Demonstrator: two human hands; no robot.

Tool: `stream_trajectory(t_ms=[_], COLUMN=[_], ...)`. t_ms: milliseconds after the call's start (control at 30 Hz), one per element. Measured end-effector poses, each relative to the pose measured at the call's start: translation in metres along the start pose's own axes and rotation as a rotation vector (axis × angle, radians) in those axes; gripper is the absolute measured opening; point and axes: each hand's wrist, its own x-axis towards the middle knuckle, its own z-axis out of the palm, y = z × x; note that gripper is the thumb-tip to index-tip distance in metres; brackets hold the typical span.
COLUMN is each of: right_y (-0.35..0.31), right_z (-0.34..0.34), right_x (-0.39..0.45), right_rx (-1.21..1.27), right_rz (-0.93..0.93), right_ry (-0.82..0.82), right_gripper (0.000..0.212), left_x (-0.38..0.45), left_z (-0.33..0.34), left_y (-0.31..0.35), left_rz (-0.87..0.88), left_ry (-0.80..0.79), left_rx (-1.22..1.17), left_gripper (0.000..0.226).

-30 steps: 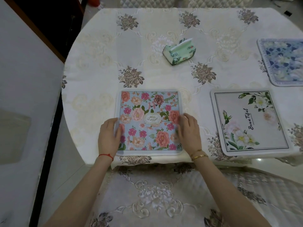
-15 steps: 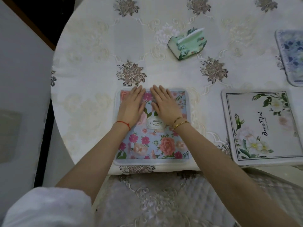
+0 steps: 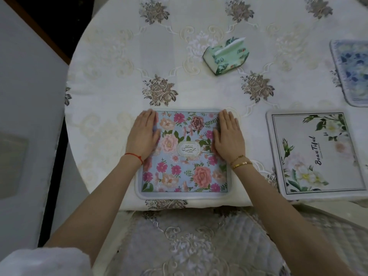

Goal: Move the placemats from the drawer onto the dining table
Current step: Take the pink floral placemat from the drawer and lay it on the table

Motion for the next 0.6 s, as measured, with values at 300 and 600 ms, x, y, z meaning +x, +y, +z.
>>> stream_trajectory(t_ms=[300,600], right_y=[-0.031,0.021], right_z=[0.016,-0.003], right_x=[-0.017,-0.062], right_rx=[0.019,-0.041], right_rz=[-0.182,-0.015], right_ry=[-0.141,-0.115], right_gripper=[0.06,0.064], left_x=[-0.02,-0.061], left_z=[0.022,0.006], left_y=[0.033,-0.008], left_rz=[0.095,-0.072], left_ry=[-0.106,-0.057], left_rx=[0.013,0.031], left_gripper=[0.063,0.062])
